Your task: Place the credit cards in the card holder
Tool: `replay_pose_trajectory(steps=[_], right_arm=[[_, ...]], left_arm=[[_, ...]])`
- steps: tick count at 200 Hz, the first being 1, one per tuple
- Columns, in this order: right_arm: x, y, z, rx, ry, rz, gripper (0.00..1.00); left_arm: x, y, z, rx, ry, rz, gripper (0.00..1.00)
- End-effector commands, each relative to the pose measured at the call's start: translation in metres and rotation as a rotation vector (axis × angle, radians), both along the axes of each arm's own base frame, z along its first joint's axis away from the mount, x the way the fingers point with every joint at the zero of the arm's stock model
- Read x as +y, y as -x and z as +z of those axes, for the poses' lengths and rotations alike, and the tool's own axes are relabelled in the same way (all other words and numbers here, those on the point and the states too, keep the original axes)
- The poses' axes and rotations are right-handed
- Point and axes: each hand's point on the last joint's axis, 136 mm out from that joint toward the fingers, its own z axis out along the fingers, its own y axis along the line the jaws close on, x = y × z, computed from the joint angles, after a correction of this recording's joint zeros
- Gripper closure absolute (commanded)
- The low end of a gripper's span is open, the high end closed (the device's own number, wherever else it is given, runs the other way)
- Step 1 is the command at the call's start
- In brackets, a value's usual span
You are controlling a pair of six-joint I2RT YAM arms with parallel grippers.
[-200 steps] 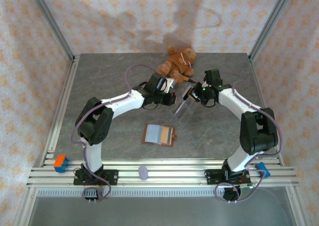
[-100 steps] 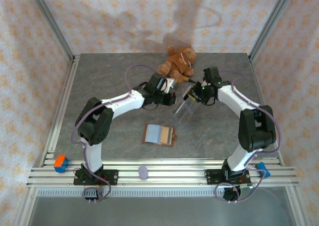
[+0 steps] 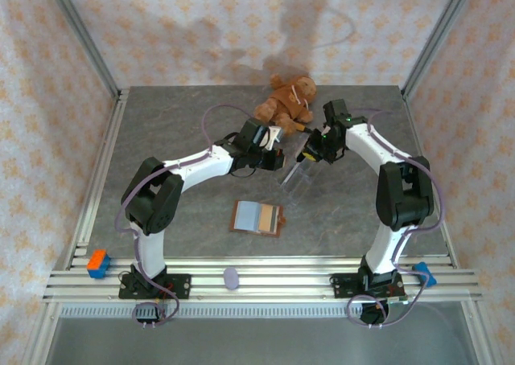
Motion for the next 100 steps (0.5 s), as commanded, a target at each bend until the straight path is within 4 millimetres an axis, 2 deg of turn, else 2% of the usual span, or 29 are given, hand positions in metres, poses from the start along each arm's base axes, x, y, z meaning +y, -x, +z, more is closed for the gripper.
replay_pose_trajectory(steps=[1, 35, 43, 45, 48, 58, 68, 100], right_arm=[[-0.016, 0.018, -0.010, 0.069, 0.098, -0.006, 0.92], [-0.016, 0.014, 0.019, 0.026, 0.096, 0.005, 0.94], [-0.016, 0.014, 0.025, 0.018, 0.095, 0.008, 0.96], [-0.016, 0.014, 0.026, 0.017, 0.094, 0.008, 0.97], [-0.015, 0.014, 0.028, 0.014, 0.093, 0.011, 0.98], [-0.015, 0.014, 0.033, 0.007, 0.091, 0.016, 1.00], [-0.015, 0.015, 0.037, 0.001, 0.090, 0.024, 1.00], [-0.015, 0.018, 0.045, -0.003, 0.094, 0.055, 1.00]], left_arm=[[0.007, -0.005, -0.002, 0.010, -0.036, 0.039, 1.00], [0.008, -0.008, 0.008, -0.002, -0.041, 0.051, 1.00], [0.008, -0.009, 0.009, -0.009, -0.036, 0.059, 0.94], [0.009, -0.009, 0.019, -0.028, -0.022, 0.064, 0.92], [0.010, -0.009, 0.025, -0.041, -0.013, 0.070, 0.90], [0.015, -0.011, 0.036, -0.075, -0.004, 0.097, 0.84], [0.020, -0.012, 0.047, -0.104, -0.001, 0.118, 0.83], [0.030, -0.009, 0.065, -0.094, -0.002, 0.133, 0.81]])
